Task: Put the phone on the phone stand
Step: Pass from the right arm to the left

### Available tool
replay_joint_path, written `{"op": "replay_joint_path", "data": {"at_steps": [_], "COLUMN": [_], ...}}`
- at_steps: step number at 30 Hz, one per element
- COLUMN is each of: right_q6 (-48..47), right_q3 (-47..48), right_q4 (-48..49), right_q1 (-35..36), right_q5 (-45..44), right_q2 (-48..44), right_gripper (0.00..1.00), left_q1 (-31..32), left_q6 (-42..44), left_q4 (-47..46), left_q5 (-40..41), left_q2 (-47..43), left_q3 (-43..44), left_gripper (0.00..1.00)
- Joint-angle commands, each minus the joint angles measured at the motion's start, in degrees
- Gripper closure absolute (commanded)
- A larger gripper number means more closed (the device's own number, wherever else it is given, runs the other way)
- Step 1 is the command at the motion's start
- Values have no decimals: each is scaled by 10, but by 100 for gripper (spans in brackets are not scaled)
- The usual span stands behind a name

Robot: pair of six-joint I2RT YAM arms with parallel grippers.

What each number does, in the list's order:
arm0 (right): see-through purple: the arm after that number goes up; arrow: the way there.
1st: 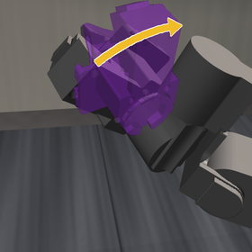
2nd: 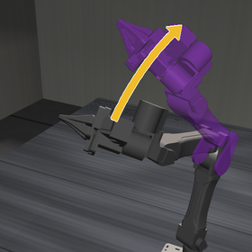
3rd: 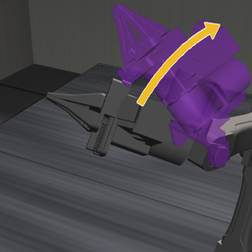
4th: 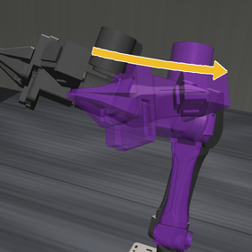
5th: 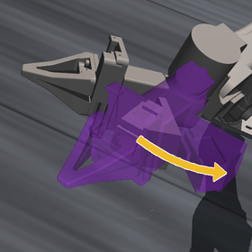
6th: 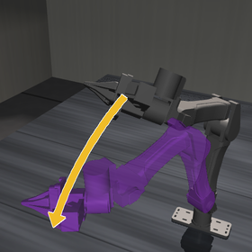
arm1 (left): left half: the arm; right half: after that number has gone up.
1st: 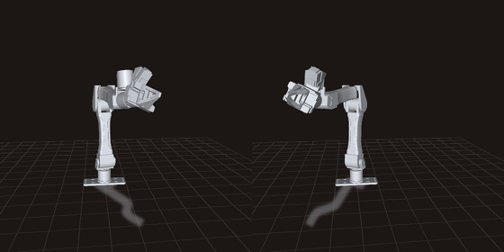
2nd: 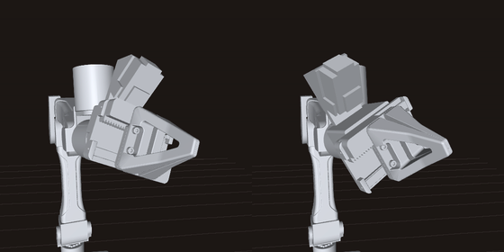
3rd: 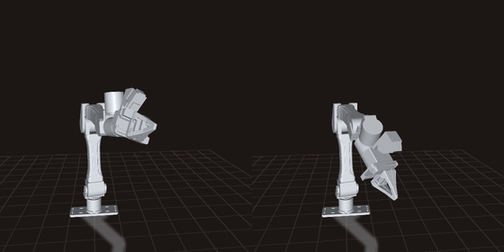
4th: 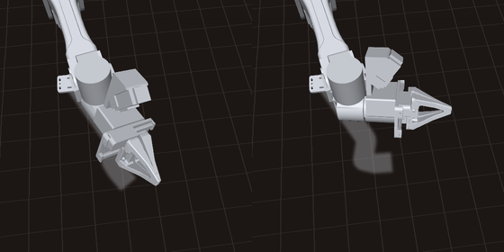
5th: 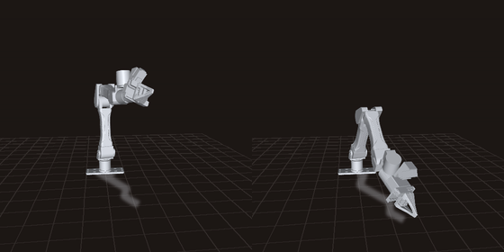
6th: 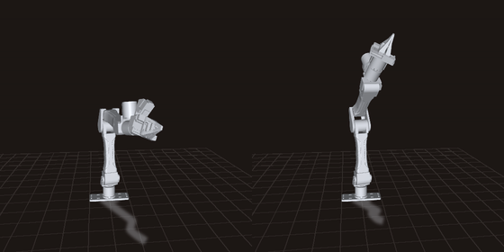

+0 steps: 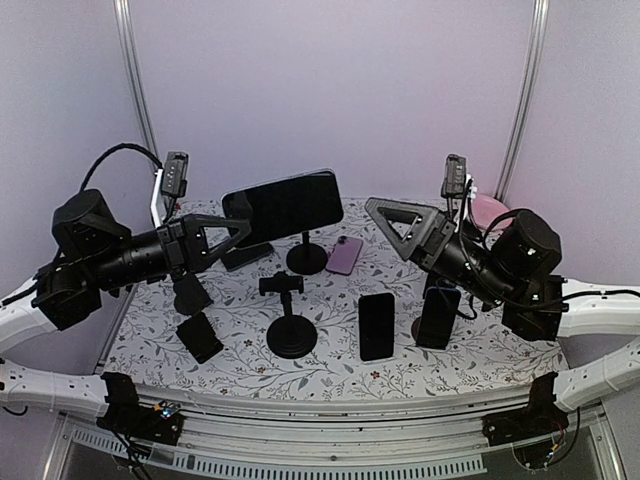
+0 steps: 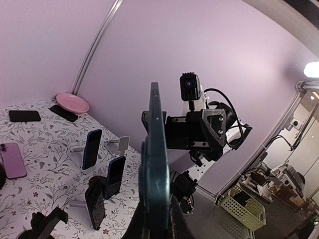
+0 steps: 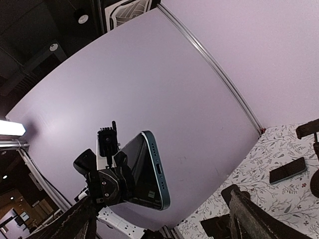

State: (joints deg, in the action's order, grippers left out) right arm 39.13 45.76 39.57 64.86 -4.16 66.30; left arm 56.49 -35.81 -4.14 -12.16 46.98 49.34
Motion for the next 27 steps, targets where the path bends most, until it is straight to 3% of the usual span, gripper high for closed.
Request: {"op": "replay_joint_path", "data": {"at_steps": [1, 7, 15, 27], "right_q6": [-65, -148, -251, -305], "right_q3": [-7, 61, 181, 217], "right_q4": [-169, -360, -586, -657], "right_q1": [-20, -28, -27, -27], "right_q5": [13, 67, 173, 317], "right_q2": [-91, -144, -126, -53], "right_gripper": [6, 6, 6, 11], "left_q1": [-23, -28, -19, 50], "left_q6": [64, 102, 121, 182], "left_q4": [100, 171, 193, 227], "left_q5": [-45, -104, -219, -238], "left_q2": [-11, 25, 88, 147], "left_q3": [56, 102, 122, 141], "left_gripper": [100, 100, 100, 100]}}
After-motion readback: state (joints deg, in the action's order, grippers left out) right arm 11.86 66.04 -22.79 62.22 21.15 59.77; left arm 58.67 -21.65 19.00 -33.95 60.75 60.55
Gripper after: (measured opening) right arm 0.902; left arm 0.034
